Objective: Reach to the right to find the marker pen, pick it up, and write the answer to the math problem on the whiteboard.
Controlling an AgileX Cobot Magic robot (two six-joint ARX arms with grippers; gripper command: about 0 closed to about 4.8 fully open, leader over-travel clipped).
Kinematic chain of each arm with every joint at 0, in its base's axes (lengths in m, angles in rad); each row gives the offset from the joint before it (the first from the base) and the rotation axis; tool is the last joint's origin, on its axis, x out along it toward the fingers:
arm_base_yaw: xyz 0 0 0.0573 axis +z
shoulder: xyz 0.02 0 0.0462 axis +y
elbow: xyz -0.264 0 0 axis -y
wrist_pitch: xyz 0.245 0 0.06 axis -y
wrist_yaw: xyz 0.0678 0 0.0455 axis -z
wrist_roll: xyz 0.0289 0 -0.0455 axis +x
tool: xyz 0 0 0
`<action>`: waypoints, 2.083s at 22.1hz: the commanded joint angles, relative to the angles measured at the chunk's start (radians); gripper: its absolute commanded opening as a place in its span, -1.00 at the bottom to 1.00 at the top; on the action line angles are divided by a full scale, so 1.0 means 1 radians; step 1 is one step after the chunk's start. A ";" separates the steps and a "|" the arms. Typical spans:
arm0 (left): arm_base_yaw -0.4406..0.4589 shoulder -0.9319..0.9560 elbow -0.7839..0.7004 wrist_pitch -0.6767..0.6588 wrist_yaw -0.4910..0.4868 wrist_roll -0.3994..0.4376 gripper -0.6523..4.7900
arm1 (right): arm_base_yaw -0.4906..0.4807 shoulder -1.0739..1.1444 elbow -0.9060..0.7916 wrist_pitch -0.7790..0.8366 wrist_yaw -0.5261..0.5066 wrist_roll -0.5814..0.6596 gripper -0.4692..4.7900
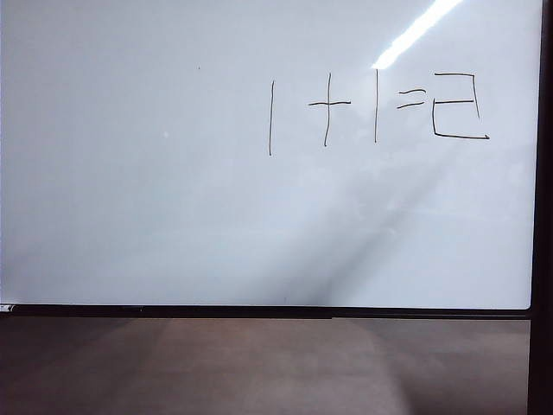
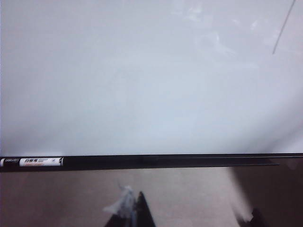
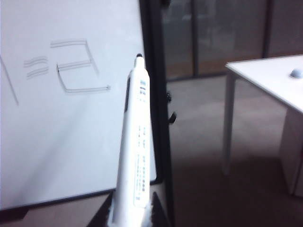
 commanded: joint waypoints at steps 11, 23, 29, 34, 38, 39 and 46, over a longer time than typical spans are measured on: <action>-0.001 0.001 0.001 0.000 0.005 -0.002 -0.78 | 0.095 -0.003 -0.259 0.218 -0.003 0.053 -0.84; -0.001 0.001 0.001 0.000 0.005 -0.002 -0.78 | 0.141 -0.003 -0.320 0.280 0.002 0.052 -0.84; -0.001 0.001 0.001 0.000 0.005 -0.002 -0.78 | 0.141 -0.003 -0.320 0.282 0.001 0.044 -0.84; -0.001 0.001 0.001 0.000 0.005 -0.002 -0.78 | 0.146 -0.003 -0.320 0.281 -0.004 0.039 -0.84; -0.001 0.001 0.001 0.000 0.005 -0.002 -0.78 | 0.146 -0.003 -0.320 0.282 -0.006 0.024 -0.84; -0.001 0.001 0.001 0.000 0.005 -0.002 -0.78 | 0.146 -0.003 -0.320 0.282 -0.006 0.023 -0.84; -0.001 0.001 0.001 0.000 0.005 -0.002 -0.78 | 0.146 -0.003 -0.320 0.284 -0.092 -0.026 -0.84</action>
